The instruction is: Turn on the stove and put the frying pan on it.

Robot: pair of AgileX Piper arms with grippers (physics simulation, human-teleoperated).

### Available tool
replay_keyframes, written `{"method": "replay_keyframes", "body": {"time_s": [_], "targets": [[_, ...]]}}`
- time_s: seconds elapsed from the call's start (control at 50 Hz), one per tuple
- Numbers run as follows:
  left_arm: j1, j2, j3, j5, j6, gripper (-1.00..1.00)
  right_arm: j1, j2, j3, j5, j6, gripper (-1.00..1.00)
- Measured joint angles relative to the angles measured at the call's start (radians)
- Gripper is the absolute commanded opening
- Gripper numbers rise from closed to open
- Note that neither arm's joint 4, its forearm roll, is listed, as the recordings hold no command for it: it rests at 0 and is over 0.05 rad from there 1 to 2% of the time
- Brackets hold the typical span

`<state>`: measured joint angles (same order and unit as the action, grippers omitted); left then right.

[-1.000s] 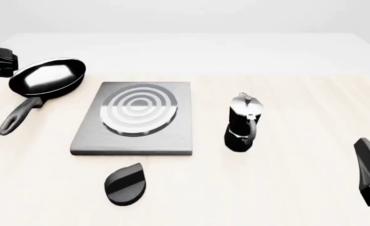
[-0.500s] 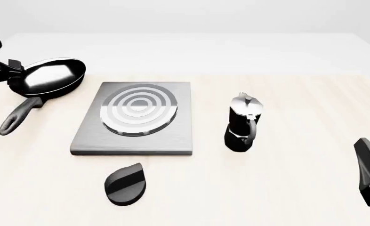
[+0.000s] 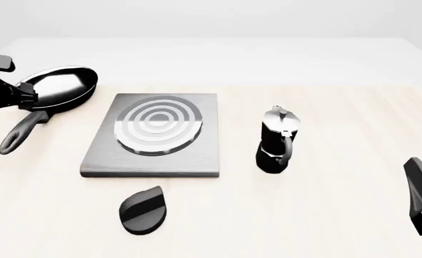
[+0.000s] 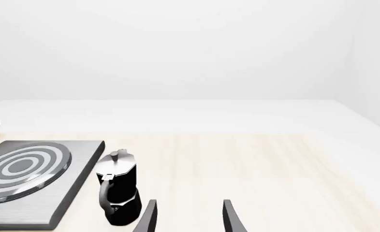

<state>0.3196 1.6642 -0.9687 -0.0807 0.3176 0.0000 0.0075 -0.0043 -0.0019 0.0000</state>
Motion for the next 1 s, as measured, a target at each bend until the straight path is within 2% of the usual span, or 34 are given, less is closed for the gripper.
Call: {"method": "replay_keyframes", "body": {"time_s": [1.0], "targets": [[0.033, 0.218, -0.040, -0.112, 0.021, 1.00, 0.000, 0.000, 0.000, 0.000, 0.000, 1.00]]}}
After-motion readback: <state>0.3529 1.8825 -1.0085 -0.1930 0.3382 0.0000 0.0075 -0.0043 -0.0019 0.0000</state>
